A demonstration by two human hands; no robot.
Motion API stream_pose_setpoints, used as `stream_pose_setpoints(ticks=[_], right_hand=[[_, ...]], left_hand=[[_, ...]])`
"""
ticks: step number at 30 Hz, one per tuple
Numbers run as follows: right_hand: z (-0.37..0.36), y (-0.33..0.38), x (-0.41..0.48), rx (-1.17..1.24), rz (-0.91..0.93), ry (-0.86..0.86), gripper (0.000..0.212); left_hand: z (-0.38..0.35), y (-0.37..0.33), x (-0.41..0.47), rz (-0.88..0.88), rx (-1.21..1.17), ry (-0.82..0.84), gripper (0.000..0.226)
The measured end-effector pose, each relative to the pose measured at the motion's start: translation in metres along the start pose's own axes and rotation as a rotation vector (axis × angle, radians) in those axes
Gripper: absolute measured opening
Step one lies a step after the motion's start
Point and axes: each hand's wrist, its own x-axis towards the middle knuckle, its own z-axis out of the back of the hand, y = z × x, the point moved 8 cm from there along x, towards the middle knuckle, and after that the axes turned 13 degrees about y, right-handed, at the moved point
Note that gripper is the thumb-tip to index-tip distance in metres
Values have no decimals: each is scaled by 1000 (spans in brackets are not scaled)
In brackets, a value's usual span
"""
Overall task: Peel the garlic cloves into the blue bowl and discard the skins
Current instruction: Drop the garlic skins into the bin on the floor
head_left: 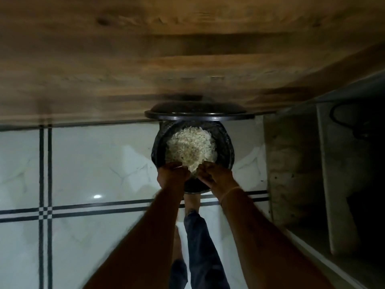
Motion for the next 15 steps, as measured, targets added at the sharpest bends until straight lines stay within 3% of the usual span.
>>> stream_pose_setpoints(ticks=[4, 7, 10, 15], right_hand=[[3, 0, 12, -13, -16, -30, 17], [4, 2, 16, -7, -18, -32, 29], [-2, 10, 14, -57, -15, -38, 29], [-14, 16, 6, -228, -45, -32, 11]], left_hand=[[-4, 7, 2, 27, -186, -21, 32], [-12, -3, 3, -4, -222, 11, 10], [-14, -12, 2, -57, -174, -13, 4], [-26, -26, 1, -94, -156, -26, 22]])
